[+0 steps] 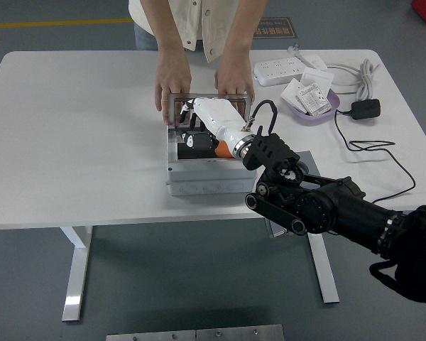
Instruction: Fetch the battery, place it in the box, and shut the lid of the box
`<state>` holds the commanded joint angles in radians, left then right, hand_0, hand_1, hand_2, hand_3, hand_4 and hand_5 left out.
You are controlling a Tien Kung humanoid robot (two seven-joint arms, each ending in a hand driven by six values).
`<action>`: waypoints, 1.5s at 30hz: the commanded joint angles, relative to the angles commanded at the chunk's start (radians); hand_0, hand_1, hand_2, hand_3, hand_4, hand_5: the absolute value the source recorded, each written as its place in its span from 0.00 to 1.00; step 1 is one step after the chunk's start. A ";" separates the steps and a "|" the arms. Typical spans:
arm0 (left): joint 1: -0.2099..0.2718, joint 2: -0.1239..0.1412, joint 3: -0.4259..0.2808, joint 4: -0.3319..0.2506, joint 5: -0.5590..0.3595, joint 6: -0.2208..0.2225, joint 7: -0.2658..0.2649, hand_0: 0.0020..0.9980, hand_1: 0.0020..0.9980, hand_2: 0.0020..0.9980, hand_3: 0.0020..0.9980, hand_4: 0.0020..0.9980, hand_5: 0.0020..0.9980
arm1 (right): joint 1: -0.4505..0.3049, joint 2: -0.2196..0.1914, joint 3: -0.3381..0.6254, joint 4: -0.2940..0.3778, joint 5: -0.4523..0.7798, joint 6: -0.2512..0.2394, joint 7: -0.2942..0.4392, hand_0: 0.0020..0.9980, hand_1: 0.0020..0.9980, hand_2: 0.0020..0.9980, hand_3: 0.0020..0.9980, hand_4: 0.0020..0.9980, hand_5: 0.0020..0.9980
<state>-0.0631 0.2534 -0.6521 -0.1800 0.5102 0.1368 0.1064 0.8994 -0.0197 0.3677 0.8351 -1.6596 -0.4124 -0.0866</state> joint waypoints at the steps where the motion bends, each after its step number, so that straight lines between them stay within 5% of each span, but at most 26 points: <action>1: 0.000 0.000 -0.001 0.000 0.001 0.000 0.000 0.58 0.59 0.55 0.57 0.54 0.01 | -0.002 -0.002 0.007 0.007 -0.003 0.003 -0.003 0.51 0.37 0.45 0.53 0.66 0.29; 15: 0.011 -0.007 -0.015 0.000 0.006 0.002 0.005 0.58 0.59 0.55 0.57 0.54 0.00 | -0.061 -0.085 0.218 0.221 -0.103 0.160 -0.104 0.54 0.37 0.44 0.49 0.69 0.34; 16: 0.012 -0.007 -0.015 0.000 0.006 0.002 0.005 0.58 0.59 0.55 0.57 0.54 0.00 | -0.067 -0.091 0.234 0.236 -0.113 0.172 -0.111 0.47 0.36 0.43 0.47 0.68 0.36; 21: 0.015 -0.009 -0.018 0.000 0.008 0.002 0.007 0.58 0.59 0.55 0.57 0.54 0.00 | -0.079 -0.117 0.293 0.289 -0.133 0.212 -0.134 0.47 0.36 0.43 0.47 0.68 0.36; 39: 0.008 -0.003 -0.015 0.000 0.013 0.001 0.011 0.58 0.59 0.55 0.57 0.54 0.00 | 0.063 -0.122 0.236 0.149 -0.039 0.208 -0.109 0.47 0.36 0.43 0.50 0.69 0.37; 40: 0.007 -0.002 -0.015 0.000 0.014 0.001 0.011 0.58 0.58 0.55 0.57 0.54 0.00 | 0.068 -0.120 0.232 0.143 -0.033 0.207 -0.107 0.56 0.44 0.47 0.61 0.77 0.50; 45: 0.004 -0.001 -0.010 0.000 0.010 0.000 0.010 0.58 0.58 0.55 0.57 0.54 0.00 | 0.086 -0.111 0.216 0.118 -0.009 0.204 -0.101 0.56 0.44 0.47 0.61 0.77 0.50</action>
<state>-0.0593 0.2524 -0.6618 -0.1800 0.5207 0.1372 0.1163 0.9854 -0.1309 0.5838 0.9535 -1.6689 -0.2087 -0.1878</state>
